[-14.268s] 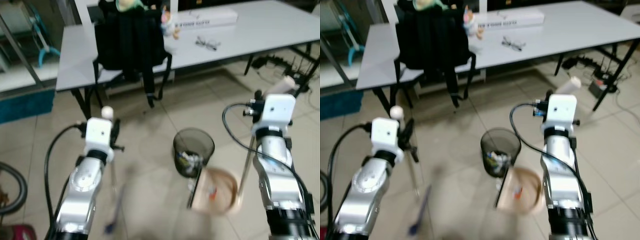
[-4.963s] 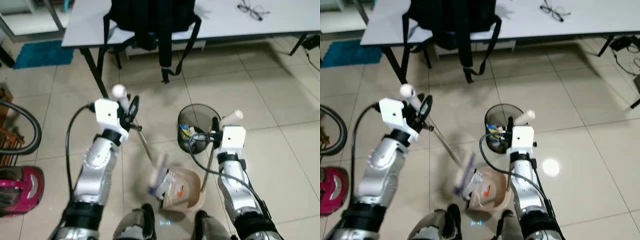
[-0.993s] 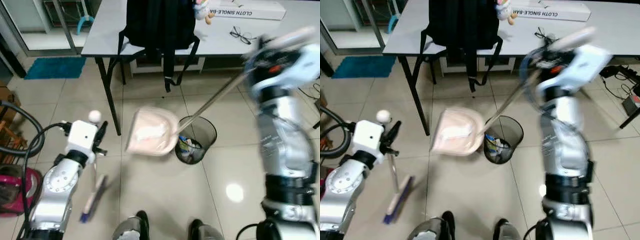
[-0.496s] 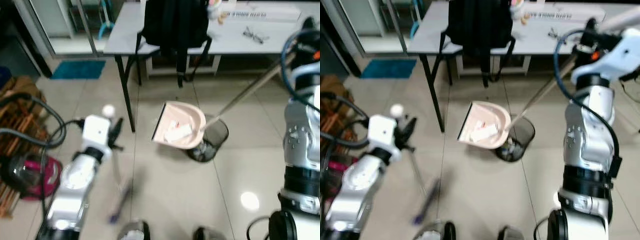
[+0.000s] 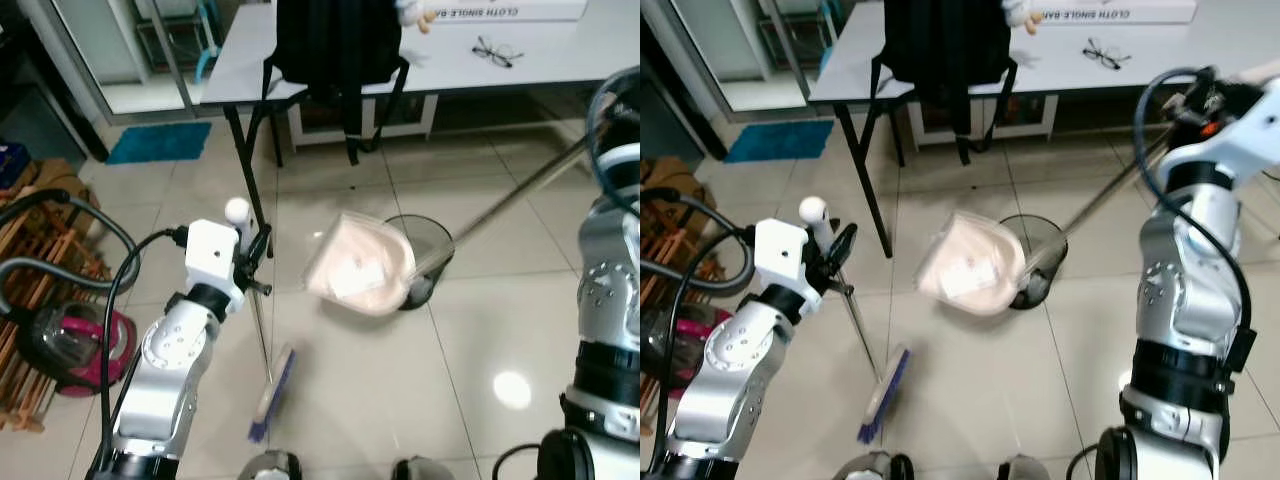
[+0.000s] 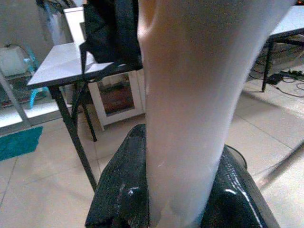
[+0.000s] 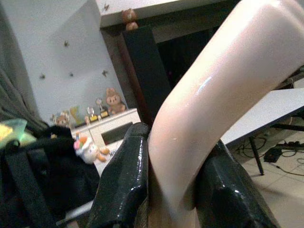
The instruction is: Sweep floor
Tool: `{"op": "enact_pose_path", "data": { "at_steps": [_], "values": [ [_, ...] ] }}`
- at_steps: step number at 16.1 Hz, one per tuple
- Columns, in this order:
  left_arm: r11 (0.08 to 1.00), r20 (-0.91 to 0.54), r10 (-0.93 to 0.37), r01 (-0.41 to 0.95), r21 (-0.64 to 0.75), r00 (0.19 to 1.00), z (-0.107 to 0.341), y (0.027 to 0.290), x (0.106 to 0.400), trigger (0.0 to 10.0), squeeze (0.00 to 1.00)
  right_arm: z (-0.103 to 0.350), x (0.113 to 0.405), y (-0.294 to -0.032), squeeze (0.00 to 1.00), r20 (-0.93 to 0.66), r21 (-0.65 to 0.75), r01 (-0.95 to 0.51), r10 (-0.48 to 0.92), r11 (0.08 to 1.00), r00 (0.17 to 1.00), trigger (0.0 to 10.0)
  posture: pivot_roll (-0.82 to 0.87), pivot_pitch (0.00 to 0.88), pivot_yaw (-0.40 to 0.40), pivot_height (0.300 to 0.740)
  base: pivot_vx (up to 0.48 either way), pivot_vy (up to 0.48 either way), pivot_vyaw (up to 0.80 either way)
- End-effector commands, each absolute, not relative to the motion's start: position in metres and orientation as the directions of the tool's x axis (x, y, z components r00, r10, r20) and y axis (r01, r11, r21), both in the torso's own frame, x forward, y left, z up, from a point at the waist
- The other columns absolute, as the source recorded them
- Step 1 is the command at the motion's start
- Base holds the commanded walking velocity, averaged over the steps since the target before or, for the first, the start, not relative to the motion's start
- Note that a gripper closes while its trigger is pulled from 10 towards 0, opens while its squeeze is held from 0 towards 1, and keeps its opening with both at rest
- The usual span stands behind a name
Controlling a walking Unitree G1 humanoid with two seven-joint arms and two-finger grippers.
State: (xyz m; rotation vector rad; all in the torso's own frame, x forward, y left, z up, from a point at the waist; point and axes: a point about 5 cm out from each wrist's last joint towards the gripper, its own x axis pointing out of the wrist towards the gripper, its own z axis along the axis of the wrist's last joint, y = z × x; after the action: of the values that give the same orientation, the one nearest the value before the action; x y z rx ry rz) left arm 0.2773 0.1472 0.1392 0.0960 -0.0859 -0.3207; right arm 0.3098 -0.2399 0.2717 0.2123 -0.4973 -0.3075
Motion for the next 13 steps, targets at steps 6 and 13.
{"op": "enact_pose_path", "data": {
  "at_steps": [6, 13],
  "values": [
    [0.95, 0.132, -0.291, 0.27, 0.155, 0.948, 0.1539, 0.1472, 0.2778, 10.0, 0.0, 0.2854, 0.3008, -0.2298, 0.0, 0.471, 0.264, 0.231, -0.334, 0.936, 0.816, 10.0, -0.04, 0.078, 0.087, 0.74, 0.371, 0.0, -0.12],
    [0.955, 0.132, -0.269, 0.246, 0.168, 0.954, 0.1534, 0.1506, 0.2792, 10.0, 0.0, 0.2885, 0.3035, -0.2241, 0.0, 0.475, 0.252, 0.216, -0.315, 0.943, 0.822, 10.0, -0.03, 0.07, 0.081, 0.74, 0.415, 0.0, -0.23]
  ]
}}
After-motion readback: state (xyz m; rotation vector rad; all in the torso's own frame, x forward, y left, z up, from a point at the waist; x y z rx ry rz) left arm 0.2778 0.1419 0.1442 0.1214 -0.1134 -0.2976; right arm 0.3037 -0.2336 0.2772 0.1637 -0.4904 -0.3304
